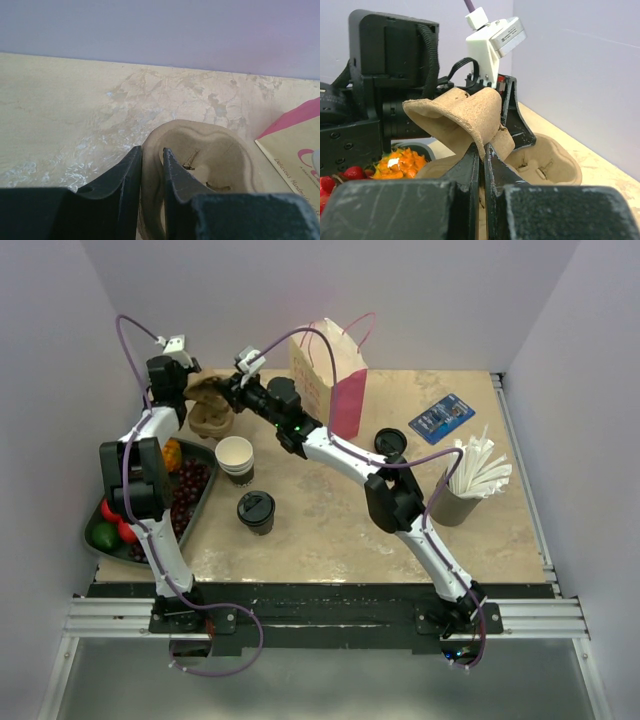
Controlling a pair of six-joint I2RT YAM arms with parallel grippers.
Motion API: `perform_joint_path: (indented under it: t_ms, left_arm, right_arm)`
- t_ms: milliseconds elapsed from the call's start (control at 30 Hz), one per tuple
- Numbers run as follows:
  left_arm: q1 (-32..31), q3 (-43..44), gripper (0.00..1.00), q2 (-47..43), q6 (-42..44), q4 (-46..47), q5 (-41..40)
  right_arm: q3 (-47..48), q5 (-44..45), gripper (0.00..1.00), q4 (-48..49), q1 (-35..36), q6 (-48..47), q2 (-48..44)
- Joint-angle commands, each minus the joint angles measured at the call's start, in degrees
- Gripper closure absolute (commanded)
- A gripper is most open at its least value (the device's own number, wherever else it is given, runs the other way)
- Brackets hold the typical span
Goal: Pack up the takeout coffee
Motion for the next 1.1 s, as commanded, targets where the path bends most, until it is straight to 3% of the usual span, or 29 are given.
perform_joint_path:
  t_ms: [0,667,1067]
  left_arm:
    - [1.30,-3.04,1.00,-1.06,7.10,6.29,-0.30]
    - [3.76,-8.05,1.00,0.17,9.05,17.29,14.83]
    - [5.00,-5.67,1.00,-0.09,-8.79,13.78,12.56]
  right_arm:
    - [3.89,4.18,1.00,13.80,-0.71,-2.68,-10.66]
    - [4.50,4.19,1.00,11.17,-4.31,-0.57,-16.19]
    - [2.74,3.13,1.00,2.82,-4.66,-3.99,-11.80]
